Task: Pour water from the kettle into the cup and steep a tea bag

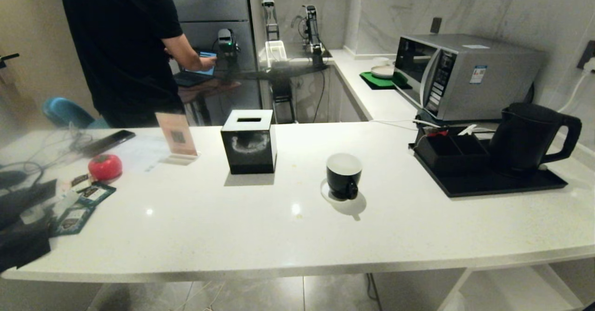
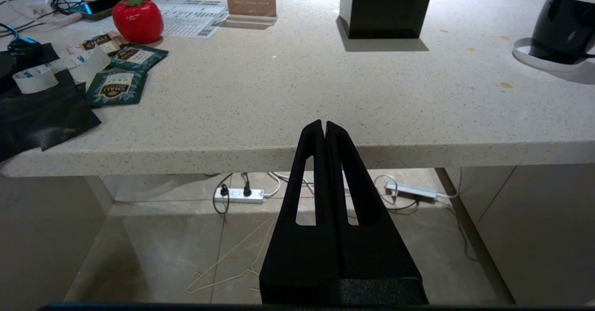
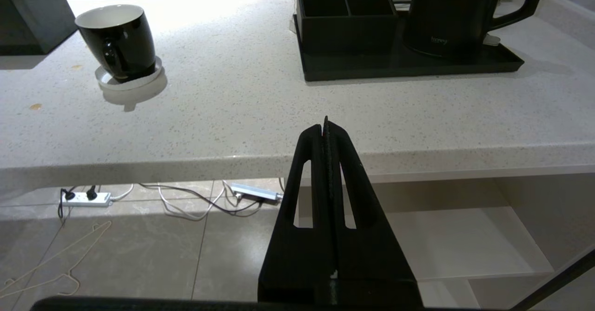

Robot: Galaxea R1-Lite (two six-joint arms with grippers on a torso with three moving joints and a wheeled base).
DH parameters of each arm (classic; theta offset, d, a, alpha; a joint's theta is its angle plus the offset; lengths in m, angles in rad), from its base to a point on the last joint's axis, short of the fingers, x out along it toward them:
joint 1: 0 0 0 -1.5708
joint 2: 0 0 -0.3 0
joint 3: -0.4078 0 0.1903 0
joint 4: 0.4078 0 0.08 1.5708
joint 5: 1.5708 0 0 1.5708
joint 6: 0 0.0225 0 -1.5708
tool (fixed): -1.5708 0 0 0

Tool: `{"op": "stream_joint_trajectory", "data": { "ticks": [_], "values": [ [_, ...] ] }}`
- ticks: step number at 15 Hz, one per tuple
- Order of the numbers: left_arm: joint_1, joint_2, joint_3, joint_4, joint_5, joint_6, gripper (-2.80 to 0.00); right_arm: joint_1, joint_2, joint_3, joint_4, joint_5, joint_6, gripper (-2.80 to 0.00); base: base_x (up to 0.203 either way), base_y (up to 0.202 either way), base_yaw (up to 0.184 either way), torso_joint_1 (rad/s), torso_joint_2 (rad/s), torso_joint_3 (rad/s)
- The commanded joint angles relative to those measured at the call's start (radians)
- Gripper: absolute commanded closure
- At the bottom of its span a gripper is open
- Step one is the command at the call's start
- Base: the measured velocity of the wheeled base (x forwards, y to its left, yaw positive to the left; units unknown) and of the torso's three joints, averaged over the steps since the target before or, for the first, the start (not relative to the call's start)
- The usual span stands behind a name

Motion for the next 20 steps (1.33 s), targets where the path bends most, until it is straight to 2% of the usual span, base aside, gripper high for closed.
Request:
{"op": "stream_joint_trajectory", "data": {
  "ticks": [1,6,16,20],
  "values": [
    [0.0,0.0,0.0,0.0,0.0,0.0,0.0,-0.003,0.124,-0.009,-0.037,0.0,0.001,0.0,0.0,0.0,0.0,0.0,0.0,0.0],
    [0.0,0.0,0.0,0.0,0.0,0.0,0.0,-0.013,0.291,-0.124,-0.076,0.0,0.006,0.0,0.0,0.0,0.0,0.0,0.0,0.0],
    [0.0,0.0,0.0,0.0,0.0,0.0,0.0,-0.041,0.689,-0.466,-0.145,0.0,-0.003,0.0,0.0,0.0,0.0,0.0,0.0,0.0],
    [0.0,0.0,0.0,0.0,0.0,0.0,0.0,-0.043,0.799,-0.53,-0.147,0.003,-0.061,0.0,0.0,0.0,0.0,0.0,0.0,0.0]
  ]
}}
